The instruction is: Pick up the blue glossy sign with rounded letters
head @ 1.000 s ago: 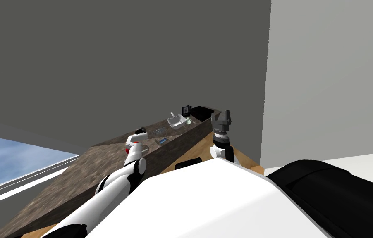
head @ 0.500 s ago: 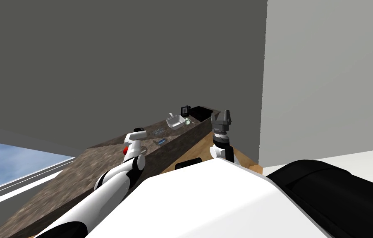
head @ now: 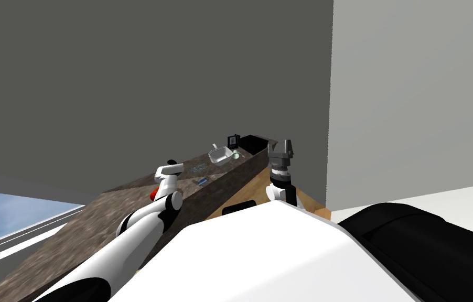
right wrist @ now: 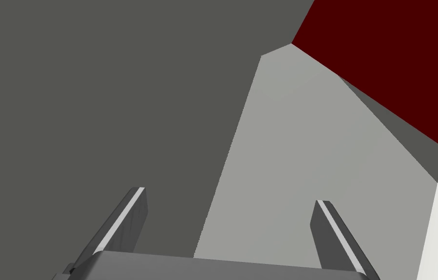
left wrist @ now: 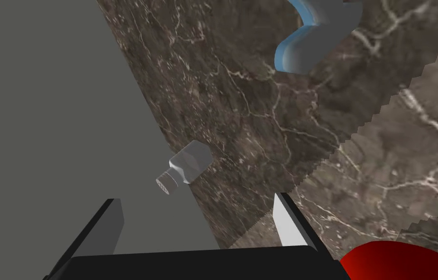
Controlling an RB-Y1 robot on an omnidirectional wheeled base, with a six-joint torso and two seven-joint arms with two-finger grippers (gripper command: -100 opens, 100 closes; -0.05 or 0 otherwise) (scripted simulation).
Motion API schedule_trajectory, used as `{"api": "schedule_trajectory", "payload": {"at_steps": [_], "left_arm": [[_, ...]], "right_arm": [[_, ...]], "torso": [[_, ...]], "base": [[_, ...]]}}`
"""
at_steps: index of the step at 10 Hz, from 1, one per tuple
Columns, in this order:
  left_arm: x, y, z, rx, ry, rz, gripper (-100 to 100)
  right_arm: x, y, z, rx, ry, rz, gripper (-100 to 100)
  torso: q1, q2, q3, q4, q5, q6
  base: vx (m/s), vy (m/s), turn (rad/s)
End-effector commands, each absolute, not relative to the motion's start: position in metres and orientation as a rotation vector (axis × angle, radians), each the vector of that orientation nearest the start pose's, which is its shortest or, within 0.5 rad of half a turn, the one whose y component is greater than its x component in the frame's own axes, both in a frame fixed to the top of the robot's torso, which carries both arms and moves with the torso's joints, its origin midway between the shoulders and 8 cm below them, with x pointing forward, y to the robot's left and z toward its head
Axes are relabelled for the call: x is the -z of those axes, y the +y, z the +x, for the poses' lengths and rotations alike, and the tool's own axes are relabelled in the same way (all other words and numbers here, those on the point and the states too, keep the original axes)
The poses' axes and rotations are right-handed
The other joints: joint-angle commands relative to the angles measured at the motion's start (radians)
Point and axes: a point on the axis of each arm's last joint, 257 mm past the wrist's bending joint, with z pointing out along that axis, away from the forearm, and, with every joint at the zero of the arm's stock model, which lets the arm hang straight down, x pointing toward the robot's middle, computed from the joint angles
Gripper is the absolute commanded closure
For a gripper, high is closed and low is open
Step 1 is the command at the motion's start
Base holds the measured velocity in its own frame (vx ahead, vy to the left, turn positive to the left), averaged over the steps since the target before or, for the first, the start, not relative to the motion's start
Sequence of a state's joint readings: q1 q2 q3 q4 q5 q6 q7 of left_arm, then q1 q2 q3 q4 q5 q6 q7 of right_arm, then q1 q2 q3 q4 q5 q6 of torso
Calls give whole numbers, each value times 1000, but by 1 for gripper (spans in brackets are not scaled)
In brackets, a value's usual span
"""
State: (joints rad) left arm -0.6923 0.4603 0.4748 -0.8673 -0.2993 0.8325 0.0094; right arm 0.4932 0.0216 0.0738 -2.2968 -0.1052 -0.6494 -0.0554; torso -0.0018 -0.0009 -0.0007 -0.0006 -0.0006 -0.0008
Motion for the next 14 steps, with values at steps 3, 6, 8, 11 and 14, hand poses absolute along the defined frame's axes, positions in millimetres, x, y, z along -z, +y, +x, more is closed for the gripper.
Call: {"api": "schedule_trajectory", "payload": {"at_steps": [3,6,8,11,14], "left_arm": [[249,587,560,95,1334,-1865,-100],[252,595,543,19,1336,-1963,-100],[254,599,532,-21,1339,-2016,-100],[260,599,516,-77,1348,-2088,-100],[263,599,501,-126,1355,-2152,-100]], "right_arm": [[-59,-270,314,-1523,385,628,0],[-59,-270,314,-1523,385,628,0],[-59,-270,314,-1523,385,628,0],[-59,-270,314,-1523,385,628,0],[-59,-270,314,-1523,385,628,0]], "torso": [[0,0,0,0,0,0],[-1,0,0,0,0,0],[-1,-1,0,0,0,0],[1,0,0,0,0,0],[-1,-1,-1,0,0,0]], "base": [[20,-24,-33],[34,-39,-56],[36,-42,-47],[27,-27,-38],[41,-36,-46]]}}
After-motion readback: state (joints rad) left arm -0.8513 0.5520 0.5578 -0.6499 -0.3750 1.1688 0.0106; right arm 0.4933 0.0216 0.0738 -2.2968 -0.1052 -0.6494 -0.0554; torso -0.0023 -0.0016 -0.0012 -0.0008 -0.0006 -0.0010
